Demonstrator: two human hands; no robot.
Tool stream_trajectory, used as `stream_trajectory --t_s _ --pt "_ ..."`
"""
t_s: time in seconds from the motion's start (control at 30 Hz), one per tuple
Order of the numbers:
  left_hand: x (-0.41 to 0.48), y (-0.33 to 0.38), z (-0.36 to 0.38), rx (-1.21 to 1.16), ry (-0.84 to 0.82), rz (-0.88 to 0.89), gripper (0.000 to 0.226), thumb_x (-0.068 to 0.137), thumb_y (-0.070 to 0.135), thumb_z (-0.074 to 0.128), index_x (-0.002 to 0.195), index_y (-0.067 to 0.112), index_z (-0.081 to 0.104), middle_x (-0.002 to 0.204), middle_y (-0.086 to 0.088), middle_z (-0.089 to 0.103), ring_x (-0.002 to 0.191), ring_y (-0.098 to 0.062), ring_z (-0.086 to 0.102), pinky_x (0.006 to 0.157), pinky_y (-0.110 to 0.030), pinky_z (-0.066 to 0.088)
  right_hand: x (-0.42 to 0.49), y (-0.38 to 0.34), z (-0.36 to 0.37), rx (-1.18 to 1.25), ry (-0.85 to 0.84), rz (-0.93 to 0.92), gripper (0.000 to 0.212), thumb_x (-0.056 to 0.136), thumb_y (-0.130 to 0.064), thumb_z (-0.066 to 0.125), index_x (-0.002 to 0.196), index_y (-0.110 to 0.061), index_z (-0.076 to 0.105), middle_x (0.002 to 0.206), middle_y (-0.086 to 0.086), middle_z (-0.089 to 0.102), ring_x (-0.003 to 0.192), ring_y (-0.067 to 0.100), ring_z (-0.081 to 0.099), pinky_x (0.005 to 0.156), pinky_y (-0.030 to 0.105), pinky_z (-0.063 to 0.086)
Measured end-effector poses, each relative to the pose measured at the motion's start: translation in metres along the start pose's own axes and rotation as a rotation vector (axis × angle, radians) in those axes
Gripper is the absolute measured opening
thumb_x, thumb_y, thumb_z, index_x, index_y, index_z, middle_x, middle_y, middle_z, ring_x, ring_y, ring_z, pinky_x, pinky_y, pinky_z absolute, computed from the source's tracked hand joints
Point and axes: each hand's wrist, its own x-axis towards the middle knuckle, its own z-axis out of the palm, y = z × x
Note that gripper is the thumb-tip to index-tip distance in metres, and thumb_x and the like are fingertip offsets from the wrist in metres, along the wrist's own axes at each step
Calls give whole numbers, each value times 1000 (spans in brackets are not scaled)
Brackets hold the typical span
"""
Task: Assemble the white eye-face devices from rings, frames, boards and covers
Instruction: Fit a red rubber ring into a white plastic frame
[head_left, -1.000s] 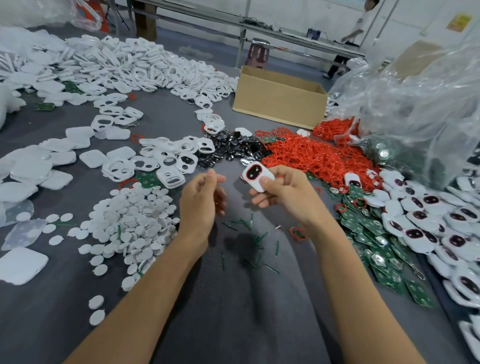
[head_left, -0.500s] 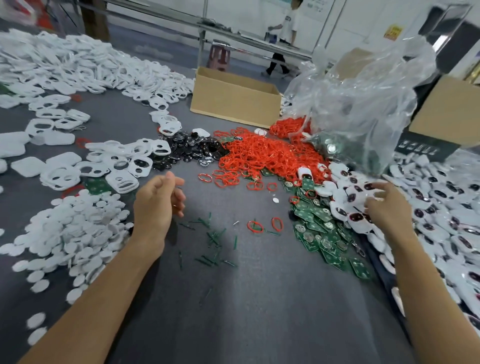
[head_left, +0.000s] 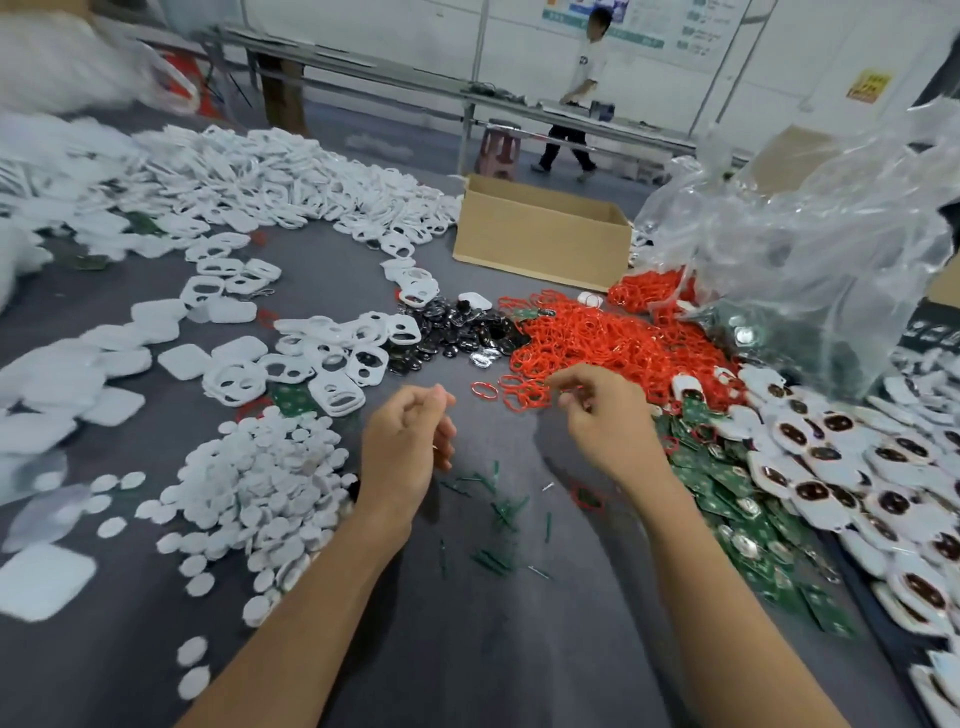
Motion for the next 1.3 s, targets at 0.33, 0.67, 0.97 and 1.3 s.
stream_trajectory --t_s 0.33,0.67,0.97,1.3 --pt "-6 8 2 39 329 197 23 96 19 55 75 14 62 57 8 53 57 -11 48 59 -32 40 15 -81 60 246 -362 -283 35 75 10 47 70 -19 64 65 -5 65 59 3 53 55 12 40" --pt "-4 13 -5 -63 492 305 20 89 24 51 73 16 59 53 7 52 54 -12 49 58 -30 41 33 -106 95 16 -517 -288 23 72 0 50 52 -7 42 56 11 50 59 23 44 54 33 34" --pt "-3 10 -4 21 548 291 9 94 28 57 100 21 56 88 8 61 71 -3 56 65 -23 46 29 -73 59 669 -233 27 12 89 1 61 83 -9 64 71 5 62 58 6 54 57 17 43" --pt "-7 3 7 -96 18 -23 19 98 18 56 86 17 71 80 -6 72 73 -25 72 63 -42 60 21 -34 27 856 -370 147 22 99 -3 45 91 -2 65 76 11 62 53 10 58 54 21 50"
